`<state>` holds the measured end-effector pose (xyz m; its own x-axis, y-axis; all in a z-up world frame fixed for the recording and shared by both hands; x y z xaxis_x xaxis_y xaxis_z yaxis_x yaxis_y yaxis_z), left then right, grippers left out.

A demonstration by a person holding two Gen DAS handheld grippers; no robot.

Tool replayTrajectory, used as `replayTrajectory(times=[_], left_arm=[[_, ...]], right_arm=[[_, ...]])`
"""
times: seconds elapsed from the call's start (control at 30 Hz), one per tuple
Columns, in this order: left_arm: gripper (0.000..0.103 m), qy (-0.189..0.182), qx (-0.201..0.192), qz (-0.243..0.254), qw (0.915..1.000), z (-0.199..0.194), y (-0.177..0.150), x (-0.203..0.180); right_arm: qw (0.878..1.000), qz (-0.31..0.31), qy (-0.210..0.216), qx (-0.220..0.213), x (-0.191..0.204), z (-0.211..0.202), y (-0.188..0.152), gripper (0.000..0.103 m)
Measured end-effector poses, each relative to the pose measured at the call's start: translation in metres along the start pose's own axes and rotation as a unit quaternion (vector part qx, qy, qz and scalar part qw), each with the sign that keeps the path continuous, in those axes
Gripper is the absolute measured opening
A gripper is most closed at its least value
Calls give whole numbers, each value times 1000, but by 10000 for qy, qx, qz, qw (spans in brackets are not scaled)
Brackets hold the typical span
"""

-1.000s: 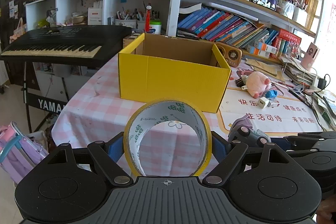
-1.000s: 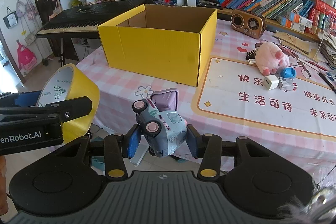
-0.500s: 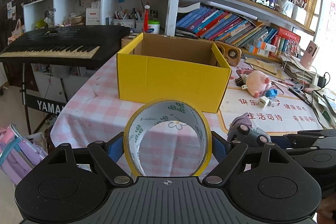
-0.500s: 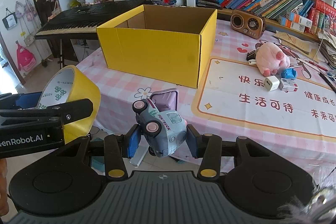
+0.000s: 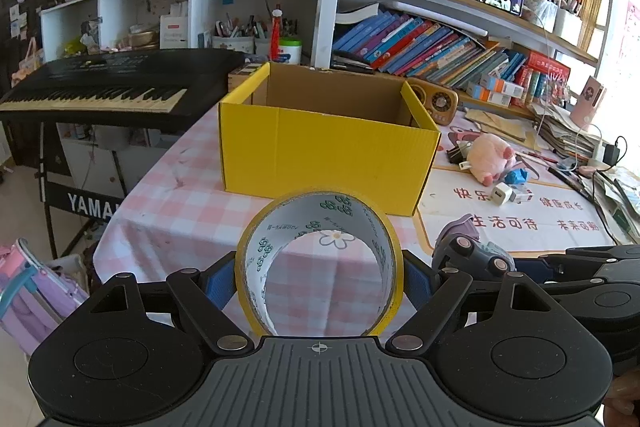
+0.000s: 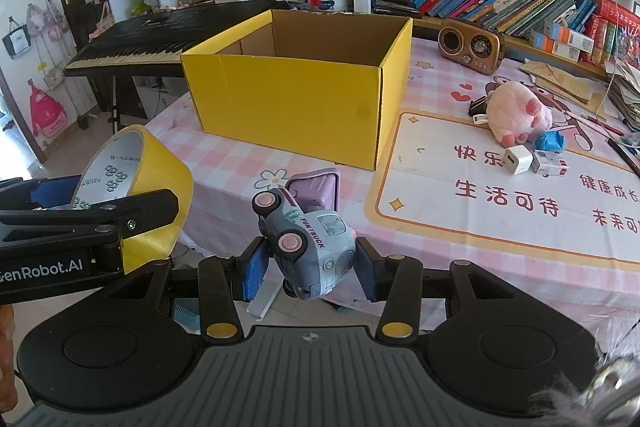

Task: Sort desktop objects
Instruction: 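Lift the tape roll and toy car and carry both toward the yellow box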

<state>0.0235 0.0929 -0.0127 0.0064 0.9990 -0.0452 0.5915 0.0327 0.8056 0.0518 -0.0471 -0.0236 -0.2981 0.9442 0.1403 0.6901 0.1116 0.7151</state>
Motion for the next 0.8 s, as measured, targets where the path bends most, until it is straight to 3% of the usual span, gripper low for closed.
replayTrajectory(times=[0.8], left_arm=[[83, 31, 85, 67, 9999, 13, 11, 4]], right_arm=[[9999, 43, 125, 63, -10, 18, 10, 44]])
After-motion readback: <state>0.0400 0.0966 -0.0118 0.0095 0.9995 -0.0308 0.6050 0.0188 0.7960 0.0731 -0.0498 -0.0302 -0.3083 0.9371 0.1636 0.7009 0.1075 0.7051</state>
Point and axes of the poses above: each gripper's, at about its wrist camera, not at the fingertips, and z roughly the way its jaws point, x to its left, y to its top, the point moved 3 cm from there along z, roughly the way its jaws point, and after that the axes turned 4 degrees about z, right-handed, at the moved point
